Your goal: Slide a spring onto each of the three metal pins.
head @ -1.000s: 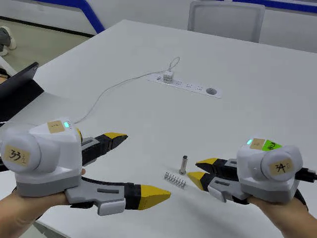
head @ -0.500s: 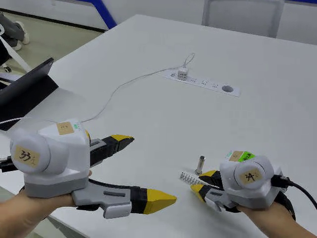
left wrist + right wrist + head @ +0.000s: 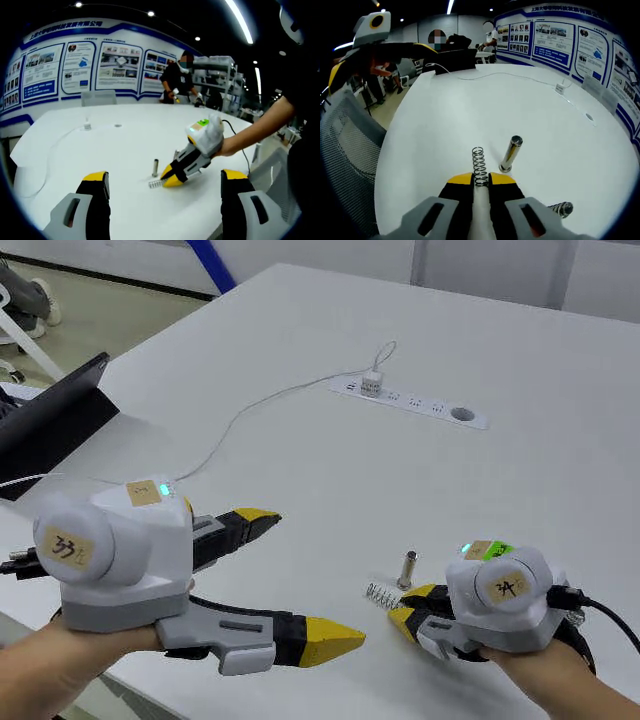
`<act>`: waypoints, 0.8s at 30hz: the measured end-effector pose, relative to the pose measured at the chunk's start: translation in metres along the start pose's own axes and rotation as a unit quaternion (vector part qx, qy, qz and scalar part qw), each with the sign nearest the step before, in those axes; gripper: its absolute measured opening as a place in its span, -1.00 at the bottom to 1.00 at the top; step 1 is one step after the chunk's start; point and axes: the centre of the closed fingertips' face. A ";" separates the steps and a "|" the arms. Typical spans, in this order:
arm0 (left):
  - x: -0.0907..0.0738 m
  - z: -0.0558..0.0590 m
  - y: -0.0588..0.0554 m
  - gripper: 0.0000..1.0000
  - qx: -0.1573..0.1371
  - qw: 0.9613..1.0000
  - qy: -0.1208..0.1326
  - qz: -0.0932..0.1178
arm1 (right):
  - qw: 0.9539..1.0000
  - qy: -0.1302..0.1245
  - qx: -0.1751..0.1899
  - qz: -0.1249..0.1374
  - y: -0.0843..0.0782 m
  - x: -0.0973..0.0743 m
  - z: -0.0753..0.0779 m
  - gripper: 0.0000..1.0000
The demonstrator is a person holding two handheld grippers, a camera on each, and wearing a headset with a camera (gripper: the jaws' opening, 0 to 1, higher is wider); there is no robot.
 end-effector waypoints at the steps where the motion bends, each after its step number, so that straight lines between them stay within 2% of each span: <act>1: 0.000 0.000 0.000 0.89 0.001 1.000 0.000 0.000 | 1.000 0.001 0.002 0.000 0.000 0.000 0.000 -0.75; 7: 0.000 0.004 0.003 0.87 0.009 1.000 0.000 -0.003 | 1.000 -0.001 0.019 -0.005 -0.001 -0.001 0.001 -0.78; 10: 0.000 0.007 0.005 0.86 0.017 1.000 -0.001 -0.004 | 1.000 0.003 0.021 -0.004 0.000 -0.008 -0.002 -0.78; 15: 0.002 0.011 0.006 0.78 0.024 1.000 -0.012 -0.007 | 1.000 0.019 0.007 0.024 0.016 -0.031 -0.012 -0.79; 21: 0.010 0.023 0.008 0.62 0.040 0.998 -0.040 -0.017 | 0.997 0.027 -0.055 0.055 0.042 -0.069 -0.017 -0.79; 24: 0.014 0.028 0.008 0.53 0.041 0.998 -0.053 -0.019 | 0.995 0.033 -0.064 0.064 0.053 -0.088 -0.022 -0.79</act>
Point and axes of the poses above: the centre of the closed fingertips' face, and the gripper's own axes: x roughly forward along the fingers, z roughly to its right, y roughly out of its top, and after that the axes turned 5 degrees about -y, right-handed
